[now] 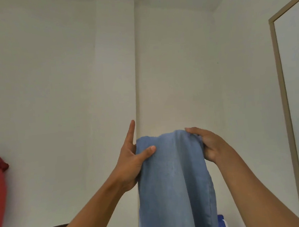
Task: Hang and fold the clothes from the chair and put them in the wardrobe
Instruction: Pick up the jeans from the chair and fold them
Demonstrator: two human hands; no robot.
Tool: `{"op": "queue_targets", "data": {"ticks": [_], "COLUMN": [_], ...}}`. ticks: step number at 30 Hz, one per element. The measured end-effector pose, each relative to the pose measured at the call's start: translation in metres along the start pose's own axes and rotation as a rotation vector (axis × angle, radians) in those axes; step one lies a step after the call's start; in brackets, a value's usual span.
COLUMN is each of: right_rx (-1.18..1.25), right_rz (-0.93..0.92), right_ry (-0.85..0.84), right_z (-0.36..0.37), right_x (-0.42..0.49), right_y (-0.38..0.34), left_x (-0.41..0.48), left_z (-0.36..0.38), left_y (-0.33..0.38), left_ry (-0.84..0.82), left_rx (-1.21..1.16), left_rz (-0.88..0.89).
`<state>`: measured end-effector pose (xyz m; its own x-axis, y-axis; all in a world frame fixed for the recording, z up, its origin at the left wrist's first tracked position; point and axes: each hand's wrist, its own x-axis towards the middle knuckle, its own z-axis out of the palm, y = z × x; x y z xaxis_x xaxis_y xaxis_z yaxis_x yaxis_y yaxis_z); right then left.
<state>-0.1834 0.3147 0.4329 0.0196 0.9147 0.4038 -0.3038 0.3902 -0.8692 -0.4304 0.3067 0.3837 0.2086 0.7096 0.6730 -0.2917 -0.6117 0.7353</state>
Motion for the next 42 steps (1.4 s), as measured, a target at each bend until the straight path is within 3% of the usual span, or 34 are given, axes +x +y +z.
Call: {"op": "queue_targets", "data": {"ticks": [3,7,9,11,14,17,22,27,34,37,39,42], "right_rx": [0.221,-0.070,-0.005,0.083,0.099,0.023,-0.127,0.031,0.075,0.104,0.121,0.167], "right_rz": [-0.125,-0.165,-0.211,-0.251,-0.245,-0.221,-0.165,-0.113,-0.191,-0.199,-0.223,-0.276], "right_ry": [-0.040,-0.188,-0.092,0.050,0.025,-0.032,0.098,-0.129,-0.126,-0.170,-0.113,0.017], "right_z": [-0.007,0.004,0.008,0.005,0.001,0.006,0.024,0.037,0.016,0.015,0.024,0.038], "right_x": [-0.009,-0.034,-0.033,-0.030,-0.031,-0.035,-0.046,-0.056,-0.036,-0.031,-0.024,-0.015], "right_y": [0.001,0.022,0.019,0.004,-0.005,0.006,0.052,0.080,0.057,0.040,0.034,0.033], "left_x": [0.008,0.029,0.037,0.042,0.039,0.039,0.046,0.049,0.048,0.046,0.041,0.024], "left_z": [0.004,0.009,0.004,-0.006,-0.014,-0.014,-0.010,-0.019,-0.048,-0.058,-0.062,-0.058], "left_y": [0.006,0.020,0.028,0.034,0.036,0.030,0.029,0.025,0.039,0.034,0.023,0.003], "left_ry": [0.133,0.234,0.270,0.158,-0.025,0.091,0.116,0.100,0.098,0.145,0.079,-0.034], "left_rx": [0.004,-0.046,-0.047,-0.027,0.027,-0.006,-0.116,-0.069,0.194,0.140,0.035,0.142], "left_rz": [0.112,0.154,0.121,0.056,-0.008,0.013,0.049,0.024,-0.117,-0.089,-0.078,-0.123]}}
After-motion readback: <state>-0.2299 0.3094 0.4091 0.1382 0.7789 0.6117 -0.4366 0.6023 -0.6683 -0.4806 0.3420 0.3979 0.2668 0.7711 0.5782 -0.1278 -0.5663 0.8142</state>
